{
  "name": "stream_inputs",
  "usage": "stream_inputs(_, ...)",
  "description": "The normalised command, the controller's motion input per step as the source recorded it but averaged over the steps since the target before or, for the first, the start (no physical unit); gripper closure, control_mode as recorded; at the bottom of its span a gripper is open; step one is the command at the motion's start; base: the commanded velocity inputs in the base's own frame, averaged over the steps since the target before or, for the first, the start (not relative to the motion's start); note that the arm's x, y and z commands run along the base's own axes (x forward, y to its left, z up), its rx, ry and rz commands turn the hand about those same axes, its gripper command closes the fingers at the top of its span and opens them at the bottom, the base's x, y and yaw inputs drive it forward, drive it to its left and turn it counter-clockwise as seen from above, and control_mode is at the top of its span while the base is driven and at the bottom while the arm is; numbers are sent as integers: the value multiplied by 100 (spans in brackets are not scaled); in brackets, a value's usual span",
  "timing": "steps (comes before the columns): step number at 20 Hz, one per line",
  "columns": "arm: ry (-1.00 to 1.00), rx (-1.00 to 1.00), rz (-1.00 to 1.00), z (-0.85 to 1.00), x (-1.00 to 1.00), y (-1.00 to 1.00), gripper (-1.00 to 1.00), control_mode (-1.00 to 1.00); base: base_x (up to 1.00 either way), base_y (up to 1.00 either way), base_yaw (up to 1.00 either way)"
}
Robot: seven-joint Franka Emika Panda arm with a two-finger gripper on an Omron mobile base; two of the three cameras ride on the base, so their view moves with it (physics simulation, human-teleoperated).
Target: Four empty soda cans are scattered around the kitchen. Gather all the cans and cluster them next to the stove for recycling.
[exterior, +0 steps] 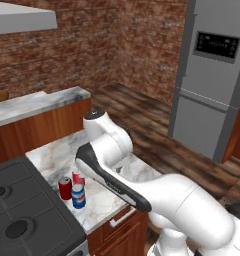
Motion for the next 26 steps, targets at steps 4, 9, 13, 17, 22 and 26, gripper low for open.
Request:
stream_inputs(4,7,16,-3,1,-30,-74,-100,-100,0,0,0)
stream_inputs(9,7,11,-3,8,-43,-66,-100,-100,0,0,0)
stream_inputs(13,3,0,0,35,-24,-46,-100,-100,0,0,0)
stream_inputs(17,-4,0,-7,2,-19,-71,-100,-100,0,0,0)
stream_inputs(22,-1,0,-3,1,-11,-29,-100,-100,0,0,0)
stream_inputs(26,0,0,0,0,0,0,-100,-100,0,0,0)
